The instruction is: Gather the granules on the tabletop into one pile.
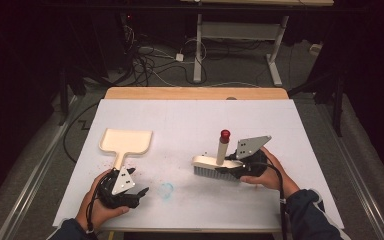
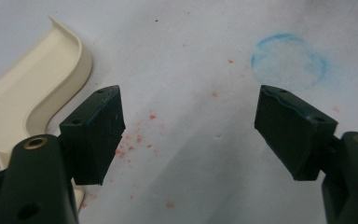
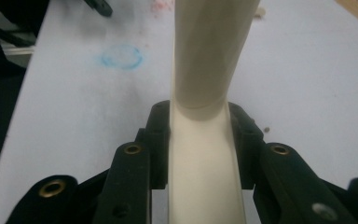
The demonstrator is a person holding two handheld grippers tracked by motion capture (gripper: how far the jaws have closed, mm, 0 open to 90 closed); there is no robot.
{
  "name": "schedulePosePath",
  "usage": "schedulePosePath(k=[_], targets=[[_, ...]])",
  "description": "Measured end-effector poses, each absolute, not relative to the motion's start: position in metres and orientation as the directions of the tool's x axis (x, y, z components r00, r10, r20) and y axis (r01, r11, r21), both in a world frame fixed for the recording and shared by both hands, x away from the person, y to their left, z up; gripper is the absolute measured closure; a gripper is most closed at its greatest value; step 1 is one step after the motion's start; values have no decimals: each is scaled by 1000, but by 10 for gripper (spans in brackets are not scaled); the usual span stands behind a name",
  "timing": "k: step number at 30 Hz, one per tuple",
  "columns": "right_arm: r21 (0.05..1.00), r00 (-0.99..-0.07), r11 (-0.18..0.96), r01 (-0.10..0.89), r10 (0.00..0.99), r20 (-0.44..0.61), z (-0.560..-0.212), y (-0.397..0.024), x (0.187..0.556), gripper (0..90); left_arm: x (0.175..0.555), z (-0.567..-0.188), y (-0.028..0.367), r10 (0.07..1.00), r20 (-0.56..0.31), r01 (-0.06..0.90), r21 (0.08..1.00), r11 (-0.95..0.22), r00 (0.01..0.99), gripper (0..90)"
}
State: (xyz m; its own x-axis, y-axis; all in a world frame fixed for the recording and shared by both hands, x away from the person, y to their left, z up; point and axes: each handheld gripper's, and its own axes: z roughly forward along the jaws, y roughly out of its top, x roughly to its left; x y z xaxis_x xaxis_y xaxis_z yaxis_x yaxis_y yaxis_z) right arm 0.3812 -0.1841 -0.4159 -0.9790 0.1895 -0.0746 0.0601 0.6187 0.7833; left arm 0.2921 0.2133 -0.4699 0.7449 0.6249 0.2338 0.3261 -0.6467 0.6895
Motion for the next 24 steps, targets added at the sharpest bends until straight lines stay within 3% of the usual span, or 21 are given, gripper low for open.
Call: schedulePosePath(k=[9, 18, 24], targets=[[813, -938, 582, 35, 299, -174, -397, -177, 399, 676, 294, -471, 212, 623, 234, 327, 688, -648, 746, 233], [775, -847, 630, 36, 431, -311, -421, -155, 437, 677, 293, -471, 214, 623, 231, 328, 688, -648, 747, 234], [769, -860, 639, 22, 404, -311, -437, -150, 436, 677, 292, -472, 215, 625, 224, 338, 682, -648, 748, 235]])
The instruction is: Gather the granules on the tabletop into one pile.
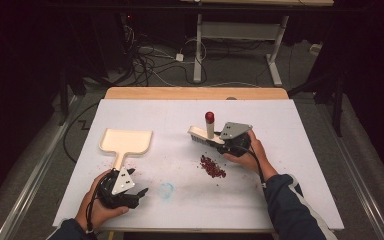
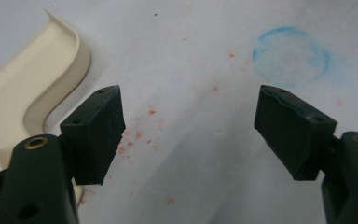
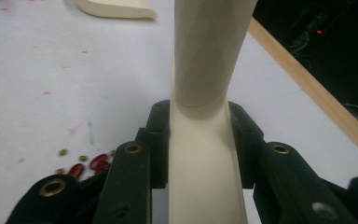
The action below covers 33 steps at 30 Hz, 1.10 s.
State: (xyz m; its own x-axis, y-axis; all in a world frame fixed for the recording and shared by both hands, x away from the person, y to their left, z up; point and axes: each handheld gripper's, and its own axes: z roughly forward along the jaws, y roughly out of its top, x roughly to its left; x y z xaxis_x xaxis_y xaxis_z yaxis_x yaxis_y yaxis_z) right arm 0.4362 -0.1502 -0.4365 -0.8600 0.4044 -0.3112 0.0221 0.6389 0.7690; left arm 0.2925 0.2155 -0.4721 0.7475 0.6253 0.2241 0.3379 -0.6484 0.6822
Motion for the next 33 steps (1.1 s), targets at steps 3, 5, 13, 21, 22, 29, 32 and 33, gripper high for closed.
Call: schedulePosePath(k=[3, 5, 13, 21, 22, 29, 32, 33], targets=[[760, -881, 649, -17, 350, -319, -441, -149, 424, 674, 292, -472, 215, 625, 228, 338, 679, -651, 747, 236], [751, -879, 658, -48, 330, -345, -445, -151, 414, 672, 291, -472, 215, 625, 230, 337, 679, -652, 746, 236], [765, -906, 635, -108, 253, -339, -446, -170, 384, 672, 292, -472, 212, 621, 234, 337, 673, -659, 748, 236], [766, -899, 632, -118, 259, -352, -441, -181, 376, 676, 293, -471, 212, 620, 237, 330, 678, -657, 748, 236], [768, -893, 630, -116, 273, -358, -441, -182, 376, 676, 293, -471, 212, 620, 236, 329, 679, -656, 748, 236], [757, -824, 650, -74, 387, -413, -431, -187, 376, 676, 292, -471, 212, 619, 244, 325, 678, -659, 747, 236], [774, -821, 633, 1, 442, -361, -425, -191, 376, 676, 292, -470, 212, 620, 245, 323, 681, -657, 746, 236], [769, -813, 639, 28, 463, -355, -423, -192, 375, 676, 291, -470, 212, 620, 246, 322, 682, -657, 745, 236]])
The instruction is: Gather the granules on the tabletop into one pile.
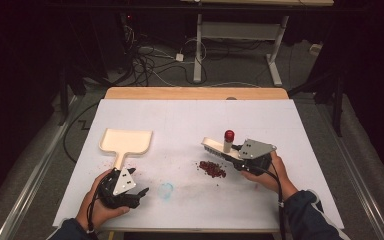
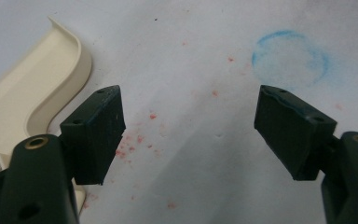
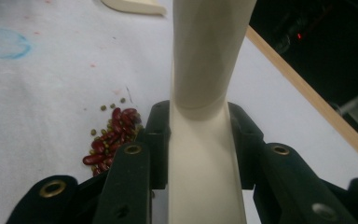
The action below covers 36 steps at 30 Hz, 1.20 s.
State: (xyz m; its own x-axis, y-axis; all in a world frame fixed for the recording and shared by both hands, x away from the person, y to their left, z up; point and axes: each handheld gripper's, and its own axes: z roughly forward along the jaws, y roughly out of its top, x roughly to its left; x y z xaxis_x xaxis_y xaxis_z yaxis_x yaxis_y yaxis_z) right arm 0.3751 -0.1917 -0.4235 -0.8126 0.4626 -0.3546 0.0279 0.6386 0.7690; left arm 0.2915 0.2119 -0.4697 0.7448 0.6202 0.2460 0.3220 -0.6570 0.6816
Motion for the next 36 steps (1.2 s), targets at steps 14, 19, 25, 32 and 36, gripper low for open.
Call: schedulePosePath(k=[14, 19, 25, 32, 36], targets=[[743, -635, 574, 344, 725, -267, -424, -190, 354, 676, 288, -467, 211, 614, 257, 300, 693, -656, 746, 236], [741, -595, 550, 385, 762, -255, -427, -171, 344, 676, 289, -467, 211, 614, 256, 301, 692, -656, 747, 236], [745, -582, 564, 357, 758, -295, -432, -145, 336, 676, 289, -467, 210, 611, 257, 299, 691, -658, 749, 236], [773, -575, 539, 333, 766, -287, -427, -145, 335, 677, 289, -467, 211, 613, 257, 301, 692, -657, 747, 236], [807, -600, 524, 271, 748, -284, -415, -158, 327, 677, 288, -466, 212, 618, 258, 303, 694, -653, 743, 236]])
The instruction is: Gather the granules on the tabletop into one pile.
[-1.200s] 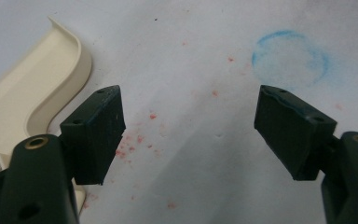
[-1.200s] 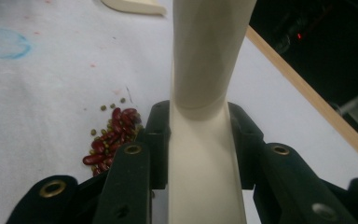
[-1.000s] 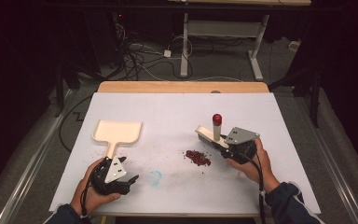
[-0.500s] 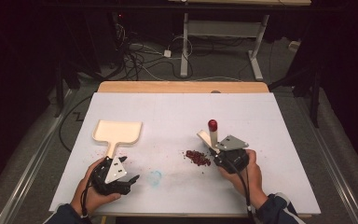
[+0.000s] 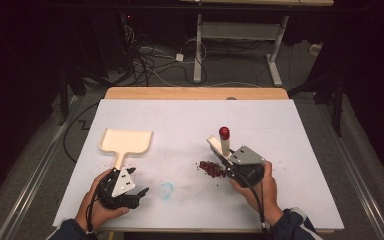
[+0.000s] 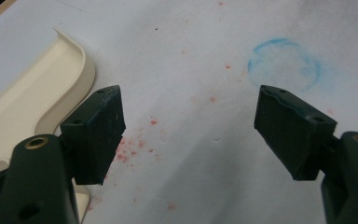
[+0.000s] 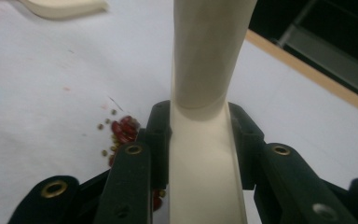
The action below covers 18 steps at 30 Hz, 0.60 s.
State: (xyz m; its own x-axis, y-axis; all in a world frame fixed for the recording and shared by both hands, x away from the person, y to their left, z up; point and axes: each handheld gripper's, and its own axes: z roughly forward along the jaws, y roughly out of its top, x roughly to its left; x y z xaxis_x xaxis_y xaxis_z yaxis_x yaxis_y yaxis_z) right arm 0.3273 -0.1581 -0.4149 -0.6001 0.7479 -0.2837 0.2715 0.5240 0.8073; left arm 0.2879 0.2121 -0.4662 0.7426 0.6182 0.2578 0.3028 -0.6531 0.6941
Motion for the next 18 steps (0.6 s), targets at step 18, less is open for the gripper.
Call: schedulePosePath(k=[18], targets=[[843, -980, 537, 3, 171, -105, -438, -167, 345, 676, 291, -469, 208, 601, 247, 307, 679, -667, 760, 236]])
